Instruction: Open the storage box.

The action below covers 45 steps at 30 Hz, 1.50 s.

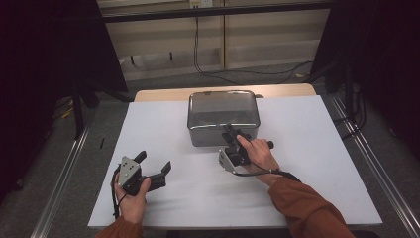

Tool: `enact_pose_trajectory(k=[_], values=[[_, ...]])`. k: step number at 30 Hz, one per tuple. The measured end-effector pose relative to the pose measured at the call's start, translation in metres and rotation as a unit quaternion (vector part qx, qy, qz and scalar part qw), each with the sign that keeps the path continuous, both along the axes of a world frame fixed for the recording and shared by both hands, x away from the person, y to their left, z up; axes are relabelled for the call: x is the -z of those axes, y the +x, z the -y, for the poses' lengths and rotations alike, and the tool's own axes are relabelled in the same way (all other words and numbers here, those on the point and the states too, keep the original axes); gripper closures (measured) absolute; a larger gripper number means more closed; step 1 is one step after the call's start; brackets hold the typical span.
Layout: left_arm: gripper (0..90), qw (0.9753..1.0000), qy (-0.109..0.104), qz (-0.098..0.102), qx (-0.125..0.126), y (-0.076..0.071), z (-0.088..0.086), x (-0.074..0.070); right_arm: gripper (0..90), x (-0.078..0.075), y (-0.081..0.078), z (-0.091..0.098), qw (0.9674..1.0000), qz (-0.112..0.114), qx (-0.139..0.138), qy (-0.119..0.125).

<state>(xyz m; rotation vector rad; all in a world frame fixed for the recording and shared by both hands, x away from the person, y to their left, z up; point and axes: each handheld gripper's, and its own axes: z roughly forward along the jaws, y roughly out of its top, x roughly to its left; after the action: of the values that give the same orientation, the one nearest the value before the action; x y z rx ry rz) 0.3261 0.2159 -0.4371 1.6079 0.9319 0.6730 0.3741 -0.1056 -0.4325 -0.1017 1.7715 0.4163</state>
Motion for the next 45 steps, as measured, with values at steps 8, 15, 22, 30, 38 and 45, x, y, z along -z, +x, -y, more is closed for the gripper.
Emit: enact_pose_trajectory(k=[8, 15, 22, 30, 38, 45], values=[[4.5, 0.9999, -0.002, 0.002, 0.010, 0.000, 0.002, -0.001, 75.3, 0.004, 0.000, -0.002, 0.9999, 0.013, 0.001, -0.011], [5.3, 0.9998, -0.011, -0.003, 0.014, 0.002, 0.001, -0.001, 78.4, 0.005, 0.001, -0.002, 0.9999, 0.013, -0.006, -0.006], [5.4, 0.9997, -0.012, -0.003, 0.021, 0.004, 0.002, -0.003, 78.5, 0.003, 0.001, -0.002, 0.9999, 0.008, -0.008, -0.005], [4.9, 0.9994, -0.015, 0.003, 0.032, 0.005, 0.004, -0.005, 78.2, 0.001, 0.002, 0.000, 0.9999, 0.002, -0.011, 0.006], [4.4, 0.9988, -0.015, 0.024, 0.040, 0.004, 0.005, -0.006, 79.4, -0.003, 0.001, 0.002, 0.9998, 0.001, -0.015, 0.011], [3.5, 0.9989, -0.013, 0.021, 0.041, 0.007, 0.007, -0.005, 80.7, -0.005, 0.000, 0.001, 0.9996, 0.010, -0.021, 0.018]])
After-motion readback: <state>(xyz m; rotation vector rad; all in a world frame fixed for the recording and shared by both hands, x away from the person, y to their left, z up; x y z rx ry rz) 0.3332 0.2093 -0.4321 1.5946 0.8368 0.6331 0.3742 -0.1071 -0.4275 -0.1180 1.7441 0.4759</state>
